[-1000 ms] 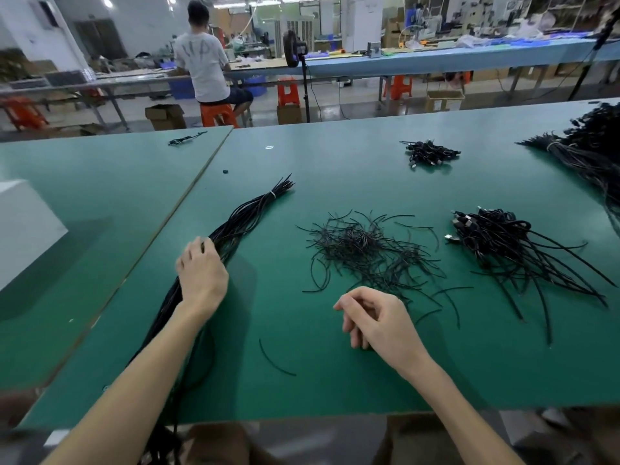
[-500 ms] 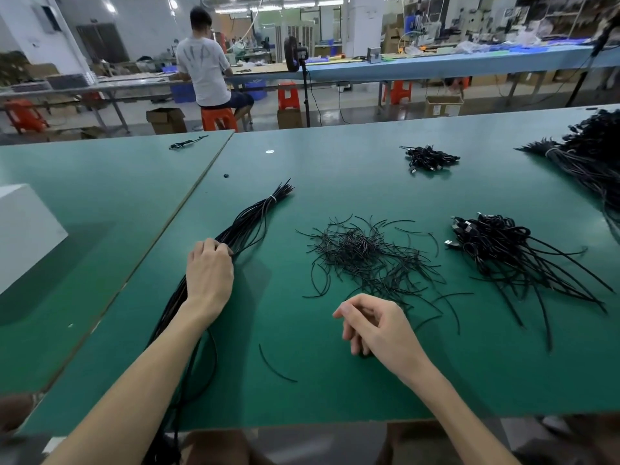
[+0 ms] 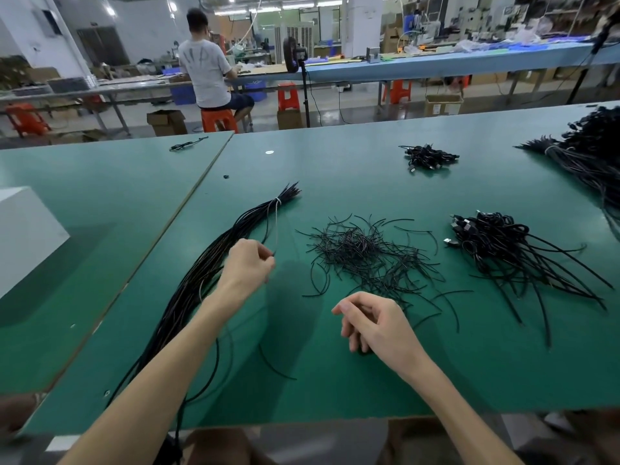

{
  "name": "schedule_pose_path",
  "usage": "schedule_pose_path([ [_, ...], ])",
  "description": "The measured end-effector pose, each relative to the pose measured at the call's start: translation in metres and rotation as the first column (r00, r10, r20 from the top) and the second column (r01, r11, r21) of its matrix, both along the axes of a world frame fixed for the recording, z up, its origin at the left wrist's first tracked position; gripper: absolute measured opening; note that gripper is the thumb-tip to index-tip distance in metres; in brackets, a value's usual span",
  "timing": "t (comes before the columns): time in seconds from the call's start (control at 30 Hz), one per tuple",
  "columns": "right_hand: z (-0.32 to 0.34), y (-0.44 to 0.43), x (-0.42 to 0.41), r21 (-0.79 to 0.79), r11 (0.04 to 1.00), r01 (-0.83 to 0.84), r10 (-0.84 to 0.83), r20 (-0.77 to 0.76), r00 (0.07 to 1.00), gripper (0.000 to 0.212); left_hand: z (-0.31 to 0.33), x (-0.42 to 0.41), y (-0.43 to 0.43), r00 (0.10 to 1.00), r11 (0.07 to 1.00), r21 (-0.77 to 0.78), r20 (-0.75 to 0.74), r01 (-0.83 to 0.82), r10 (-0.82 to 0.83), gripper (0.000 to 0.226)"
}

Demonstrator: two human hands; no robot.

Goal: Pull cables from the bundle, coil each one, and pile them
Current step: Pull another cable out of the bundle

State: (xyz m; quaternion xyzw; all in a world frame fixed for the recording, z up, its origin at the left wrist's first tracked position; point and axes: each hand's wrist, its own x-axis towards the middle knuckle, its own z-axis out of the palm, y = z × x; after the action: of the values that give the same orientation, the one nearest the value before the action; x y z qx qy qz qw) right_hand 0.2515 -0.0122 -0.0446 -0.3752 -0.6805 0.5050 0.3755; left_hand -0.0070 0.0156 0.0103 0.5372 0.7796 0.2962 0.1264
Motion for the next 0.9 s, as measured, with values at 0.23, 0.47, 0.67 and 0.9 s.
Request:
schedule_pose_path([
  [0.23,-0.001,0.001,-0.004,0.006,0.999,-0.047,0.047,0.006,0.999,0.038,0.006,0.025,-0.009,0.926,0.963,-0.084,0.308,0.256,-0.219,0.009],
  [0.47,-0.004,0.003,-0.002,0.062,0.991,-0.115,0.101,0.190,0.976,0.052,0.000,0.032,-0.018,0.816,0.842,-0.166,0.397,0.514,-0.421,0.013],
  [0.67,-0.002,0.003,-0.003,0.043,0.989,-0.140,0.131,0.177,0.975,0.052,-0.003,0.022,-0.017,0.683,0.781,-0.116,0.576,0.613,-0.450,0.017],
  [0.9,-0.003,0.004,-0.001,0.031,0.982,-0.187,0.178,0.183,0.967,0.055,-0.014,0.019,0.000,0.871,0.869,0.137,0.069,0.474,-0.486,0.028],
])
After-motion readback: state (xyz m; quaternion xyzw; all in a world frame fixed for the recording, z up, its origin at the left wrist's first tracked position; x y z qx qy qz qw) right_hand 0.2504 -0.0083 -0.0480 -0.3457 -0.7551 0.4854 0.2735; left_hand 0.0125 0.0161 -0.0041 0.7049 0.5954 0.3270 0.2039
